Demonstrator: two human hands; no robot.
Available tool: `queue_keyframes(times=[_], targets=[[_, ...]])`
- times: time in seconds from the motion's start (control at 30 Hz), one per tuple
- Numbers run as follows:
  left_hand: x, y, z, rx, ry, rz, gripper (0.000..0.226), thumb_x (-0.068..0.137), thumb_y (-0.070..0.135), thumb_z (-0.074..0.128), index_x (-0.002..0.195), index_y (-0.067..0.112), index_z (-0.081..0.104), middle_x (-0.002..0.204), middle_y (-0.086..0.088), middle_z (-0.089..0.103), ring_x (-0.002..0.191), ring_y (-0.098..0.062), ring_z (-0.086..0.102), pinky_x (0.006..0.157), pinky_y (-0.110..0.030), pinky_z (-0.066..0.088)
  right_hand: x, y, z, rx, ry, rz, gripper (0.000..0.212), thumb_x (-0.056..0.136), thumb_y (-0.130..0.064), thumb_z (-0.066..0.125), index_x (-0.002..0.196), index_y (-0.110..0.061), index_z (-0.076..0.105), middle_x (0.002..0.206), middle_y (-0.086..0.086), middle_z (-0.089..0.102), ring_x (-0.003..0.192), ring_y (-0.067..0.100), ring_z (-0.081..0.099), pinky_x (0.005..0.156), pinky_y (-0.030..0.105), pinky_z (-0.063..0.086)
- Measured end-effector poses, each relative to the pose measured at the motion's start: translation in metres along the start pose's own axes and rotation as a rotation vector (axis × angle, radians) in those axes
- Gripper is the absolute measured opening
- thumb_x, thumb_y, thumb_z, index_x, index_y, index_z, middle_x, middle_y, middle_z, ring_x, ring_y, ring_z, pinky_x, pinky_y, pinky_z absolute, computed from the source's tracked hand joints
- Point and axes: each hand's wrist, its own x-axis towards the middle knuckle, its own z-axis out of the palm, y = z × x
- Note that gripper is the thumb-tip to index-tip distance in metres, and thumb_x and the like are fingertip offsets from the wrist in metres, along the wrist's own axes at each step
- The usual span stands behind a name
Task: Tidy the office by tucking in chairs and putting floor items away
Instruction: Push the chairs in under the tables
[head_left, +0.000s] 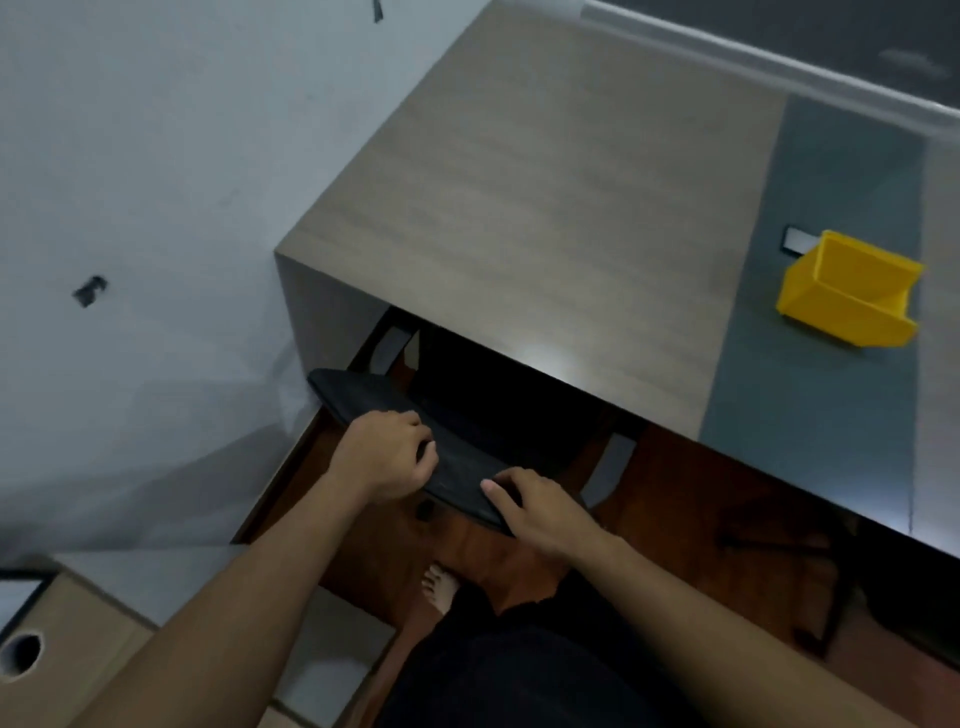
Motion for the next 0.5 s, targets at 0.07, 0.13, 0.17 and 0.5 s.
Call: queue_keyframes(times=[0.07,0.13,0.17,0.5], targets=[[0.001,-0.001,0.003,-0.002,0.018,-0.021,0.052,0.098,0.053,0.034,0.097,0.029,0.08,0.097,0.008,0.072,0.08,-0.016,0.067,0.071,-0.036,0.055,-0.003,-0.004,0.008,-0.119,0.1,0.014,0.078,0.096,-0.085,0.02,0.135,-0.031,0.06,0.13,-0.005,0.065,0.117,0.019,0.063,0.099,0.048,0.052],[0.001,-0.003,0.008,-0.007,0.052,-0.033,0.05,0.097,0.051,0.037,0.09,0.028,0.079,0.091,0.008,0.071,0.076,-0.017,0.066,0.069,-0.036,0.055,-0.006,-0.008,0.013,-0.227,0.217,-0.005,0.076,0.098,-0.082,0.018,0.128,-0.031,0.064,0.12,-0.006,0.069,0.107,0.018,0.066,0.091,0.046,0.055],[0.0,-0.003,0.008,-0.004,0.071,-0.036,0.049,0.097,0.051,0.038,0.087,0.027,0.079,0.088,0.007,0.071,0.074,-0.017,0.066,0.068,-0.036,0.054,-0.006,-0.009,0.014,-0.254,0.26,-0.012,0.073,0.1,-0.08,0.019,0.123,-0.03,0.066,0.113,-0.006,0.07,0.101,0.018,0.067,0.086,0.044,0.056],[0.031,-0.005,0.0,-0.024,0.182,-0.026,0.044,0.094,0.044,0.045,0.071,0.019,0.073,0.071,0.002,0.065,0.062,-0.022,0.061,0.07,-0.036,0.047,0.015,-0.01,-0.01,-0.349,0.435,0.051,0.065,0.102,-0.074,0.025,0.096,-0.028,0.07,0.087,-0.006,0.066,0.076,0.019,0.064,0.066,0.042,0.057]])
